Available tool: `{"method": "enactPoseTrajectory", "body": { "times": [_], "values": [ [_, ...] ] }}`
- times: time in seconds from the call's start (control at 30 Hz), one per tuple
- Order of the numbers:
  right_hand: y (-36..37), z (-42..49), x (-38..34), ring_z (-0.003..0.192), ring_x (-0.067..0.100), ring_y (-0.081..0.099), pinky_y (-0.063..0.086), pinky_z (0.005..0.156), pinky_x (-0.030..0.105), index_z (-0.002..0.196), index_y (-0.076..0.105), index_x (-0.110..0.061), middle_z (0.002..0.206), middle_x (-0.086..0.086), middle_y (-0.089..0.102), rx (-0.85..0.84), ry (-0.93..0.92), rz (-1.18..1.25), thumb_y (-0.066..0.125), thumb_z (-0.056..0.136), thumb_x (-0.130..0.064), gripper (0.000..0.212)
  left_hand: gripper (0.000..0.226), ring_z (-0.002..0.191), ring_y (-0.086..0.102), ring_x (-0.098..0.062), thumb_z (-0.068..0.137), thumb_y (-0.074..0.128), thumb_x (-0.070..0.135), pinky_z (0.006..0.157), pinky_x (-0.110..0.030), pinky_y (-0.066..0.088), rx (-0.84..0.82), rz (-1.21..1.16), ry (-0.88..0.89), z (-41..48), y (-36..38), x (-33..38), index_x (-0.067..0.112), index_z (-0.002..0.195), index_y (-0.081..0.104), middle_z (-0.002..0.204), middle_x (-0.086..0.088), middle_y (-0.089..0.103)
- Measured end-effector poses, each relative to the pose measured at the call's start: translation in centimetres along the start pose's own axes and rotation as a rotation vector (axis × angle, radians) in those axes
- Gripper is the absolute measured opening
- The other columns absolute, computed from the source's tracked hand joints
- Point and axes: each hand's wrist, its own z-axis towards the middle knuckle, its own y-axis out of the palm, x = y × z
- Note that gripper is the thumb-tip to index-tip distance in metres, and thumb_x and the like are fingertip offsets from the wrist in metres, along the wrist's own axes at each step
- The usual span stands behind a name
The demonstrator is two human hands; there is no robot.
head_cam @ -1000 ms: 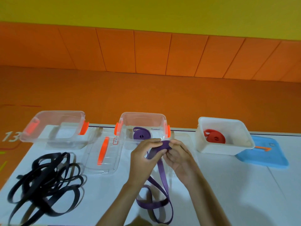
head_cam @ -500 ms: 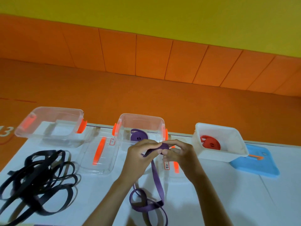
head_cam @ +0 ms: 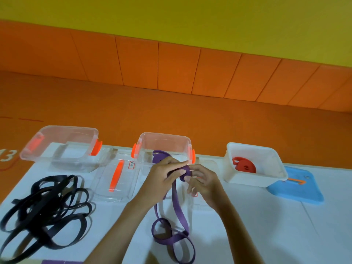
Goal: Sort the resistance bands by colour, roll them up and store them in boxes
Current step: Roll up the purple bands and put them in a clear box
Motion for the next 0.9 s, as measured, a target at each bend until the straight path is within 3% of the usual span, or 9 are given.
{"method": "enactPoseTrajectory", "body": {
  "times": [0.07, 0.17, 0.23, 0.3, 0.4, 0.5, 0.6, 0.77, 0.9],
  "values": [
    [-0.4, 0.0, -0.3, 0.065, 0.022, 0.070, 0.059, 0.064, 0.034, 0.114, 0.069, -0.014, 0.092, 0.005, 0.078, 0.011, -0.028, -0.024, 0.075, 0.096, -0.016, 0.020, 0.034, 0.107, 0.067, 0.004, 0.094, 0.079, 0.027, 0.090, -0.010, 0.051, 0.065, -0.111, -0.067, -0.1, -0.1, 0.1, 0.044, 0.122, 0.068, 0.106, 0.028, 0.072],
    [0.2, 0.0, -0.8, 0.067, 0.024, 0.071, 0.059, 0.065, 0.030, 0.112, 0.071, -0.009, 0.089, 0.011, 0.079, 0.120, -0.026, 0.164, 0.075, 0.095, -0.008, 0.018, 0.028, 0.104, 0.073, -0.005, 0.086, 0.087, 0.026, 0.090, -0.020, 0.058, 0.242, -0.231, -0.092, -0.7, 0.6, 0.0, 0.034, 0.111, 0.077, 0.107, 0.020, 0.077],
    [1.7, -0.2, -0.9, 0.069, 0.020, 0.071, 0.057, 0.065, 0.027, 0.112, 0.071, -0.008, 0.086, 0.012, 0.078, 0.195, -0.022, 0.278, 0.075, 0.095, -0.006, 0.017, 0.030, 0.108, 0.073, -0.011, 0.086, 0.086, 0.023, 0.092, -0.024, 0.059, 0.268, -0.263, -0.051, -0.9, 0.6, 0.1, 0.030, 0.114, 0.079, 0.111, 0.017, 0.077],
    [2.8, -0.7, -0.6, 0.074, 0.019, 0.071, 0.055, 0.066, 0.025, 0.111, 0.072, -0.009, 0.089, 0.011, 0.078, 0.203, -0.019, 0.344, 0.077, 0.093, -0.008, 0.019, 0.031, 0.111, 0.072, -0.014, 0.088, 0.083, 0.023, 0.095, -0.026, 0.058, 0.212, -0.273, -0.031, -0.8, -0.2, 0.0, 0.033, 0.117, 0.078, 0.113, 0.016, 0.077],
    [2.3, -1.1, -0.6, 0.090, 0.022, 0.076, 0.058, 0.073, 0.026, 0.111, 0.075, -0.019, 0.104, 0.007, 0.079, 0.140, 0.013, 0.256, 0.084, 0.088, -0.014, 0.026, 0.031, 0.114, 0.068, -0.009, 0.094, 0.078, 0.019, 0.097, -0.025, 0.057, 0.057, -0.163, -0.054, -0.9, -1.7, -0.3, 0.037, 0.120, 0.077, 0.115, 0.022, 0.073],
    [1.1, -0.7, -1.3, 0.090, 0.027, 0.078, 0.062, 0.072, 0.030, 0.117, 0.074, -0.028, 0.104, 0.005, 0.078, 0.050, 0.043, 0.187, 0.089, 0.083, -0.016, 0.039, 0.029, 0.114, 0.066, -0.005, 0.098, 0.074, 0.018, 0.096, -0.020, 0.054, -0.026, -0.087, -0.035, -1.1, -2.2, -0.1, 0.033, 0.122, 0.077, 0.116, 0.025, 0.070],
    [1.0, -0.4, -1.9, 0.087, 0.030, 0.079, 0.065, 0.069, 0.032, 0.111, 0.077, -0.024, 0.102, 0.012, 0.074, 0.064, 0.013, 0.203, 0.090, 0.082, -0.018, 0.032, 0.034, 0.112, 0.068, -0.004, 0.095, 0.077, 0.015, 0.095, -0.019, 0.055, 0.025, -0.106, -0.004, -1.0, -2.1, 0.4, 0.042, 0.117, 0.075, 0.115, 0.027, 0.073],
    [2.0, -0.6, -1.9, 0.093, 0.040, 0.078, 0.065, 0.079, 0.038, 0.110, 0.074, -0.013, 0.109, 0.013, 0.076, 0.078, -0.002, 0.451, 0.085, 0.085, -0.010, 0.028, 0.037, 0.108, 0.075, -0.016, 0.087, 0.086, 0.016, 0.094, -0.030, 0.060, 0.141, -0.373, -0.106, -1.0, -1.9, 0.5, 0.046, 0.107, 0.081, 0.111, 0.010, 0.080],
    [2.1, -0.5, -1.9, 0.101, 0.033, 0.077, 0.064, 0.082, 0.036, 0.110, 0.070, -0.013, 0.112, 0.007, 0.076, 0.001, 0.054, 0.369, 0.085, 0.086, -0.007, 0.029, 0.026, 0.108, 0.072, -0.020, 0.086, 0.085, 0.022, 0.093, -0.035, 0.059, 0.056, -0.290, -0.095, -0.8, -3.0, 0.2, 0.031, 0.111, 0.083, 0.110, 0.008, 0.078]
  ]
}}
